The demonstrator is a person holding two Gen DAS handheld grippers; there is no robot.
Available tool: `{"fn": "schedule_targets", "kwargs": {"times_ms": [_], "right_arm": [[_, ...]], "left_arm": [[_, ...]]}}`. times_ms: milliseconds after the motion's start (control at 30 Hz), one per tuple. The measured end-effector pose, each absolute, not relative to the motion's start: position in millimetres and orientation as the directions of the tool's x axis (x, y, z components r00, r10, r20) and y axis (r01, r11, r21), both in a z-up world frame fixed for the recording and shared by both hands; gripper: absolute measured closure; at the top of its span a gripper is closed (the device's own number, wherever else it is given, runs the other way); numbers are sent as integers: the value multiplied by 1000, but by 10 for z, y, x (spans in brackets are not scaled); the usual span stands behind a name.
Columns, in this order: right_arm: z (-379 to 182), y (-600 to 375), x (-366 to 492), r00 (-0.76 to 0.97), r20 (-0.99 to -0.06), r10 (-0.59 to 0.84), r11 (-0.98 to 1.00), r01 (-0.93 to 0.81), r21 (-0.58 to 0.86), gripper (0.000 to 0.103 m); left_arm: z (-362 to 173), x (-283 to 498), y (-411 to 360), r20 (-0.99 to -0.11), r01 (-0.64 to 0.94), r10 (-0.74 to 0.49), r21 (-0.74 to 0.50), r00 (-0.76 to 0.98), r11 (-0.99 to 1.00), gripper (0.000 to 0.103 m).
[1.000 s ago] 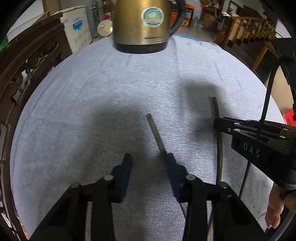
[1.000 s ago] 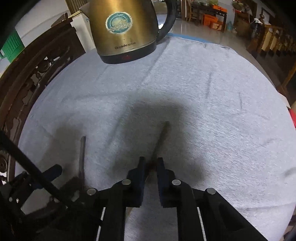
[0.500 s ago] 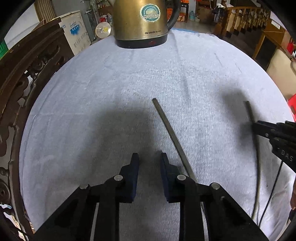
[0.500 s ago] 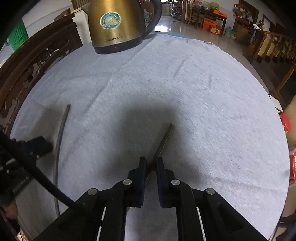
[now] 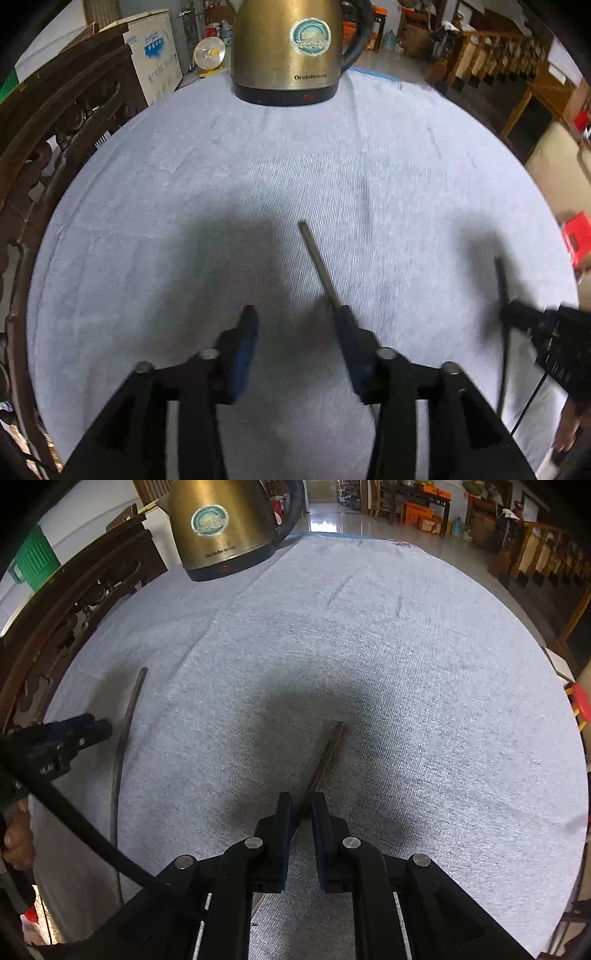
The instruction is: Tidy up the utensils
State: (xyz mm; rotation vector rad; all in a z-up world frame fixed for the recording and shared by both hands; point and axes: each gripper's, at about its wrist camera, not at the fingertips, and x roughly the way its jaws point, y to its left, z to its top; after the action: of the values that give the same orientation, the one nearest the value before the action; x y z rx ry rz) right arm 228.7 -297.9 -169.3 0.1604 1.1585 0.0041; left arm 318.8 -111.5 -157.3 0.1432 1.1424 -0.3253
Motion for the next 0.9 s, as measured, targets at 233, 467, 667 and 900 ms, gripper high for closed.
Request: {"fn": "schedule_targets", "kwargs": {"times_ms": [233,467,667,900], "right_arm": [[-1682,-3041,2292,414,-902,124,985,59,162,89],[-1649,-3108,2197,432,-887,160,980,41,196,89],[-1678,-3108,2213,436,-883,175,977,33,210,89],[-1669,-3085,2244,420,-893,160,980,44,196,89]], "left_arm": [[-1693,3494,-1248,-918,310,-211,-103,337,945,55],[-1703,3568,-1485,-912,409,-208,-49,355,911,93],[-1683,3495,-1468,-913,526,-176,48,368,849,96],[-1679,3345,-1160,-924,558,-188,33,333,829,97]]}}
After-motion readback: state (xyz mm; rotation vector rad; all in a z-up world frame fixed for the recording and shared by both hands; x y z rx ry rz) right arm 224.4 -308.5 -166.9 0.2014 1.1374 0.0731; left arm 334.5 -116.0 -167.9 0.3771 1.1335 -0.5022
